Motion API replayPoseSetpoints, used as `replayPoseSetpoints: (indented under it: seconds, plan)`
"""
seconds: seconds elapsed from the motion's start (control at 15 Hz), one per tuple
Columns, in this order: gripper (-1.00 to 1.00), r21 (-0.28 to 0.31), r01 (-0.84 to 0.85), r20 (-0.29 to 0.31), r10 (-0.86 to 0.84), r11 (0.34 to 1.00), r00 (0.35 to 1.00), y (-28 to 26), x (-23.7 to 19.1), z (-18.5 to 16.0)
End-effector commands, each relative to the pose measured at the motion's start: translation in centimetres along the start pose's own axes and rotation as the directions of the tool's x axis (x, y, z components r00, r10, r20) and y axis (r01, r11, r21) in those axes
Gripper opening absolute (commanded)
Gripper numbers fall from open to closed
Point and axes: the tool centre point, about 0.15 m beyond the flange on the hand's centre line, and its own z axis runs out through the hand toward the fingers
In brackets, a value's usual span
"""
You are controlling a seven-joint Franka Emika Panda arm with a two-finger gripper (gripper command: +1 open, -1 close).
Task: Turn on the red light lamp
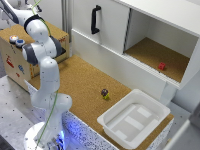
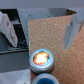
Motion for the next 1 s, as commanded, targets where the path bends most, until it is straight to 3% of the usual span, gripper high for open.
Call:
replayPoseSetpoints:
  seconds: [0.0, 0.27, 0.53, 0.93]
  plan:
    - [-1.00, 0.035, 0.058, 0.277, -0.066, 0.998, 0.959, 0.9, 6.1, -0.8]
    - [-1.00, 0.051, 0.118, 0.223, -0.127, 0.992, 0.967, 1.1, 6.0, -0.1]
    - [-1.00, 0.073, 0.142, 0.266, -0.156, 0.987, 0.951, 0.5, 5.6, 1.1]
    - [-1.00, 0.076, 0.139, 0.243, -0.154, 0.987, 0.958, 0.3, 5.1, 1.7]
